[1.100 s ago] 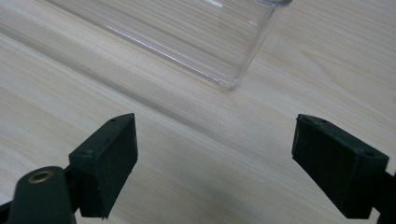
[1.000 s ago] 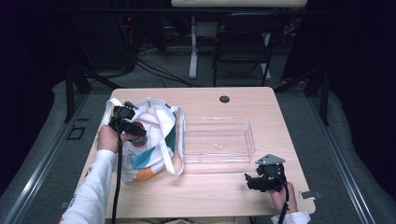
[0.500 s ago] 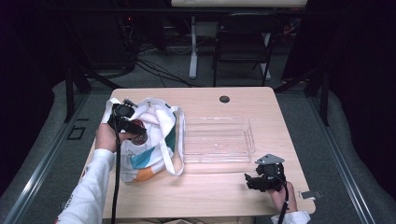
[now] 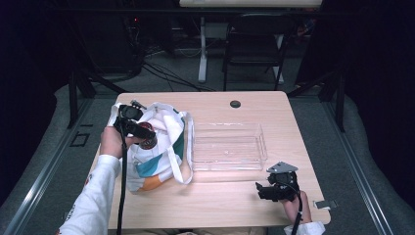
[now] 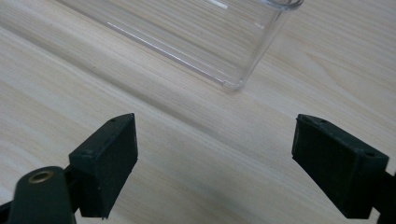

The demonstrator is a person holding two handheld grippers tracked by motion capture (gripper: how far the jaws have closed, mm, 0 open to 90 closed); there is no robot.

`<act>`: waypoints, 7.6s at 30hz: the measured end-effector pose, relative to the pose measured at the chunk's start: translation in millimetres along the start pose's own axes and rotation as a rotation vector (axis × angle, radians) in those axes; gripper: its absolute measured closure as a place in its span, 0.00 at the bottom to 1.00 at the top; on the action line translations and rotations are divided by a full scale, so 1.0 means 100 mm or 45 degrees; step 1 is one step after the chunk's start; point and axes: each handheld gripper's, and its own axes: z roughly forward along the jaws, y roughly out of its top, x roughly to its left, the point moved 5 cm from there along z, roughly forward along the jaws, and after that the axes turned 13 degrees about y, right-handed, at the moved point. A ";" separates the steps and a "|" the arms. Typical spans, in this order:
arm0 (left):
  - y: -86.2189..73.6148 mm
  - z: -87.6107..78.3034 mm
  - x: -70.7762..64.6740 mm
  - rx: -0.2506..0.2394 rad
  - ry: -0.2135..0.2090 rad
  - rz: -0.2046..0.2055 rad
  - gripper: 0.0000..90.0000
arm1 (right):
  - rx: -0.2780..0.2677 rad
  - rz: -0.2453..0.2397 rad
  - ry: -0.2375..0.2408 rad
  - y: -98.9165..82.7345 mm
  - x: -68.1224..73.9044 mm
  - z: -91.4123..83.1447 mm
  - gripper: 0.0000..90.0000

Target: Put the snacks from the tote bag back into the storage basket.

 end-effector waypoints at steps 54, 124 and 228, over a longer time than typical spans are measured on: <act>0.54 -0.38 -0.31 -0.094 -0.037 0.113 0.29 | -0.003 0.007 -0.009 -0.01 -0.01 -0.01 0.15; 0.83 -0.33 -1.27 -0.161 -0.228 0.302 0.29 | -0.001 0.013 -0.009 -0.04 -0.02 -0.03 0.15; 0.35 0.61 -1.84 0.039 -0.272 0.338 0.29 | -0.004 0.023 -0.014 -0.08 -0.03 -0.07 0.15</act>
